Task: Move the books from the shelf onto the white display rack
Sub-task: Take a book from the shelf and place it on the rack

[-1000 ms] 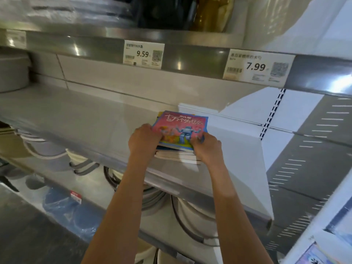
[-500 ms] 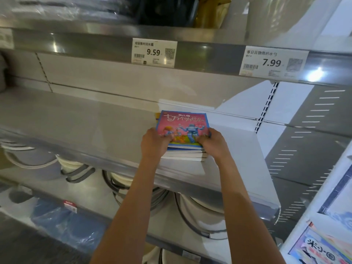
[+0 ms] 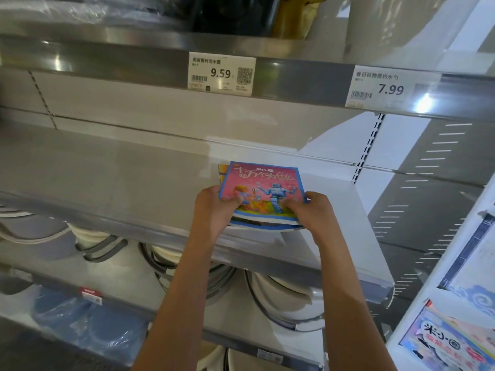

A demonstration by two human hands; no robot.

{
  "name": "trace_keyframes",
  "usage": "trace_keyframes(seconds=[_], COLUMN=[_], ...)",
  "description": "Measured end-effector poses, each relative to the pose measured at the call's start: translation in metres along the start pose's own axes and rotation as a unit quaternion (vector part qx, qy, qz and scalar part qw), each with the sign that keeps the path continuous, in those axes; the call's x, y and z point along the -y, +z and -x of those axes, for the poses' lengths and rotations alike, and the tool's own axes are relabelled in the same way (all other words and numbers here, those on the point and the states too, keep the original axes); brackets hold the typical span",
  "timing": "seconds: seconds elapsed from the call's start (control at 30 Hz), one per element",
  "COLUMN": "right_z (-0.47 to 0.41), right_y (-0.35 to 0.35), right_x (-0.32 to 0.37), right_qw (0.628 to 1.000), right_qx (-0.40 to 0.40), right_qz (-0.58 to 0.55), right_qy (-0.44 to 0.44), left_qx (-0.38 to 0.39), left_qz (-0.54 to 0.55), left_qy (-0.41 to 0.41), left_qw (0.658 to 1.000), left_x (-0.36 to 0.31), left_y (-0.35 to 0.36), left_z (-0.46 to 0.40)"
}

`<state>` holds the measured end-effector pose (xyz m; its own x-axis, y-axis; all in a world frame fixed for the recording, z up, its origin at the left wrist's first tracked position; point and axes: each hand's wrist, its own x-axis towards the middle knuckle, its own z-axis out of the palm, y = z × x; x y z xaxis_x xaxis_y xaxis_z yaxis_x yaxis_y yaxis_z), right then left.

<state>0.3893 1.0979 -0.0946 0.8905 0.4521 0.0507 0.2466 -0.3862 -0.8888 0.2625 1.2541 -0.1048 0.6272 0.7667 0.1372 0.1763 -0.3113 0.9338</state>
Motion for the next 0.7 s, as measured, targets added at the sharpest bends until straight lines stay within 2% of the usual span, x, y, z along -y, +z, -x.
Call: trace_keyframes(seconds=[0.1,0.23,0.47,0.7], right_z=[0.005,0.012,0.034,0.061], right_y=[-0.003,0.001,0.008,0.009], right_x=[0.002,0.007,0.002,-0.004], right_qw=[0.999,0.998,0.998,0.997], right_qx=[0.010,0.061,0.003,-0.029], right_qz=[-0.025,-0.013,-0.055,-0.077], right_qy=[0.037,-0.003,-0.023,-0.012], left_qx=[0.016,0.037,0.029,0.039], left_qz=[-0.010,0.022,0.093,0.109], left_qy=[0.001,-0.033,-0.018,-0.009], left_qw=[1.000,0.999,0.995,0.993], left_x=[0.004,0.005,0.009,0.012], left_y=[-0.006,-0.010,-0.012,-0.025], left_z=[0.004,0.000,0.023,0.040])
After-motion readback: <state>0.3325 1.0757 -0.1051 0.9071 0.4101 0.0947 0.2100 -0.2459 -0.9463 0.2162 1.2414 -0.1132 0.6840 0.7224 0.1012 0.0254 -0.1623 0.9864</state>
